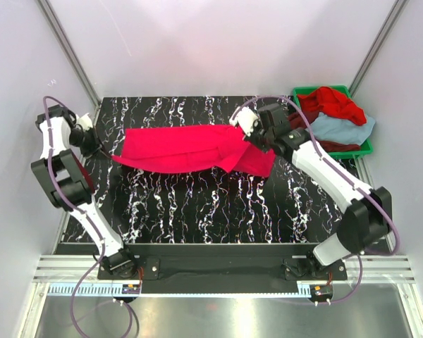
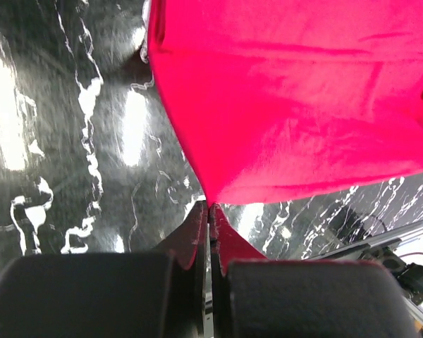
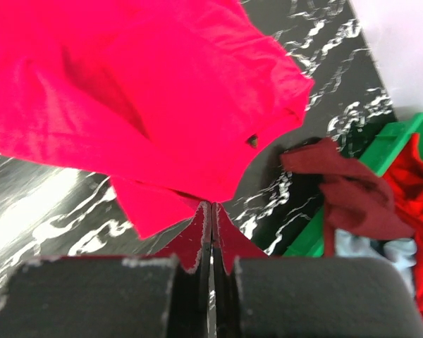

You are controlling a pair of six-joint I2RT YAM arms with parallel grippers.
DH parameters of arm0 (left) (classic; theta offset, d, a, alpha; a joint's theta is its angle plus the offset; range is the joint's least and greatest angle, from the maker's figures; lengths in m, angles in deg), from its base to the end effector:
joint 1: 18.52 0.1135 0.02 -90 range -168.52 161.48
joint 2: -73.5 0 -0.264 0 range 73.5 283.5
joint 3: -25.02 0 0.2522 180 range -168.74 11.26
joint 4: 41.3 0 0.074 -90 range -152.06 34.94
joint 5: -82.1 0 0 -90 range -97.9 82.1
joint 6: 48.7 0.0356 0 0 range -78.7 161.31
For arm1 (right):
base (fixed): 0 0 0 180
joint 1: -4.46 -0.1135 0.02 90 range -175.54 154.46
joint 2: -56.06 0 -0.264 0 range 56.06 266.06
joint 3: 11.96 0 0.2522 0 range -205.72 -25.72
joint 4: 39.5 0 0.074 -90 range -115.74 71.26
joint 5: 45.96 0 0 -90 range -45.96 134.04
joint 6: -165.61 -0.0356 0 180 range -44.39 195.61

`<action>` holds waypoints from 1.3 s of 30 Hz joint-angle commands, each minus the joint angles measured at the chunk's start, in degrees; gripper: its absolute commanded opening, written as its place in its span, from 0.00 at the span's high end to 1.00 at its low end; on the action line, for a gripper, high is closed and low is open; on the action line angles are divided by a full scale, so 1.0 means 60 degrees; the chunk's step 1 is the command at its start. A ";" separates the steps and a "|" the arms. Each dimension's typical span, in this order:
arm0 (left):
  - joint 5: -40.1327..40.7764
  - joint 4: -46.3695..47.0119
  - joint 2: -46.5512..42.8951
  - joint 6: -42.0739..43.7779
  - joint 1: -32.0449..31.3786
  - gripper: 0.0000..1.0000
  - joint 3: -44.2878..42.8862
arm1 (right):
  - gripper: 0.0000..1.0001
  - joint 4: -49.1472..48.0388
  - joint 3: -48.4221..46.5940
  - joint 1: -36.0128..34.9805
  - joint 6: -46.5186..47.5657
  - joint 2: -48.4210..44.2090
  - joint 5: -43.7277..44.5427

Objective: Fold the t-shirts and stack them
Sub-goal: Fold the tshirt

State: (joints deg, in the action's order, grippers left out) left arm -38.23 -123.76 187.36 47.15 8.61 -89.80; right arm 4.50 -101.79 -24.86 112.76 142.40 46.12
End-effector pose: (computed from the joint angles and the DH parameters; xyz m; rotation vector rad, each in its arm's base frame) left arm 0.3592 0.1639 0.2556 -0.4577 2.7393 -0.6631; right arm 0.2955 0.1645 0.3211 -1.2335 1.9173 -0.1130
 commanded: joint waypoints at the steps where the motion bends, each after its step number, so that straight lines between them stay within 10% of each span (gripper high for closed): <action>1: -0.0102 -0.0048 0.0592 0.0051 -0.0113 1.00 -0.0763 | 1.00 -0.0616 -0.1001 0.0345 0.0240 0.0650 0.0048; 39: 0.1904 0.0962 0.4314 0.0198 -0.1564 1.00 -0.5349 | 1.00 -0.1348 -0.5265 0.1708 0.0430 0.5749 -0.0318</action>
State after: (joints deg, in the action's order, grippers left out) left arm -29.90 -120.88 213.00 48.53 -0.55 -118.21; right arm -1.12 -129.94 -15.16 114.44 175.80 44.81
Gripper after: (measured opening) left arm 0.012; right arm 0.010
